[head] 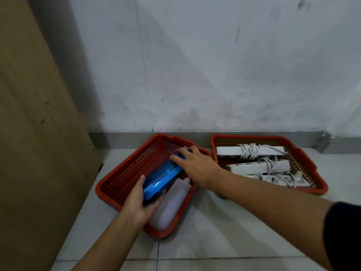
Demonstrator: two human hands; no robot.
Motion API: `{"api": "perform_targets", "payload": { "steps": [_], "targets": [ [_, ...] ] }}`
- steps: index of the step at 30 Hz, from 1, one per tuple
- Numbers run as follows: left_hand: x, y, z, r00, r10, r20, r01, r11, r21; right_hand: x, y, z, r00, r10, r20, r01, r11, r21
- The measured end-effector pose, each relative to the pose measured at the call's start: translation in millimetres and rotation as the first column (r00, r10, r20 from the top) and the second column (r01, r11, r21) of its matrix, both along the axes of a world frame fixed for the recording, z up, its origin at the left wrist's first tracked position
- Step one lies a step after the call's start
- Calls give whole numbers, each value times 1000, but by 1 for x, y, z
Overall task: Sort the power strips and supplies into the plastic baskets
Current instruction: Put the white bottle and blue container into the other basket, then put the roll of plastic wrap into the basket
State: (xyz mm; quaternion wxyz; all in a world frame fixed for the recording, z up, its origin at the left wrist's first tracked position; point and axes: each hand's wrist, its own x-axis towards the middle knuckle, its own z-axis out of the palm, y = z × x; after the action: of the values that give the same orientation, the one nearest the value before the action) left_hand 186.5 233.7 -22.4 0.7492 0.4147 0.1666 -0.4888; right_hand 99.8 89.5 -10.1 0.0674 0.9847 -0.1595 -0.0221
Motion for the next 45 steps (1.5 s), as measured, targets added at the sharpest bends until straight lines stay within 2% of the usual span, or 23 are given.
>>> {"api": "perform_targets", "payload": {
  "steps": [3, 5, 8, 11, 14, 16, 20, 22, 26, 28, 33, 36, 41, 45],
  "targets": [
    [9, 0, -16, 996, 64, -65, -61, 997, 41, 22, -2, -28, 999, -20, -41, 25, 994, 102],
    [14, 0, -24, 997, 34, -73, -26, 994, 109, 30, -6, -42, 997, -7, -74, 15, 993, 119],
    [17, 7, -31, 979, -205, -7, 200, 946, 253, 33, -12, -56, 998, -1, -66, 12, 988, 154],
    [16, 11, -28, 857, -504, 103, 406, 785, 467, 31, -21, -67, 997, 24, -66, -12, 984, 176],
    [10, 4, -14, 647, -725, 235, 379, 573, 727, 25, -26, -72, 997, 54, -47, -46, 986, 157],
    [0, -7, -3, 490, -820, 296, 309, 481, 821, 16, -27, -72, 997, 35, -62, -26, 989, 148],
    [-30, -48, 10, 228, -883, 410, 227, 458, 859, -20, -31, -64, 999, 42, -5, -42, 993, 110],
    [-52, -74, 12, 69, -894, 443, 189, 448, 874, -48, -41, -59, 1000, 21, 12, -22, 995, 99],
    [-115, -135, 24, -272, -867, 419, 110, 404, 908, -126, -82, -45, 987, -162, 22, 158, 980, 125],
    [-147, -165, 33, -409, -833, 373, 92, 369, 925, -170, -106, -36, 964, -267, 12, 263, 956, 132],
    [-239, -236, 53, -672, -667, 321, 126, 324, 938, -300, -158, -22, 844, -536, 22, 524, 833, 175],
    [-293, -273, 51, -776, -546, 315, 139, 340, 930, -371, -178, -29, 716, -697, 34, 685, 712, 155],
    [-374, -314, 18, -812, -500, 300, 190, 260, 947, -465, -193, -61, 437, -897, -58, 897, 431, 101],
    [-421, -329, -10, -819, -476, 320, 255, 199, 946, -524, -199, -81, 230, -968, -104, 971, 223, 82]
  ]
}}
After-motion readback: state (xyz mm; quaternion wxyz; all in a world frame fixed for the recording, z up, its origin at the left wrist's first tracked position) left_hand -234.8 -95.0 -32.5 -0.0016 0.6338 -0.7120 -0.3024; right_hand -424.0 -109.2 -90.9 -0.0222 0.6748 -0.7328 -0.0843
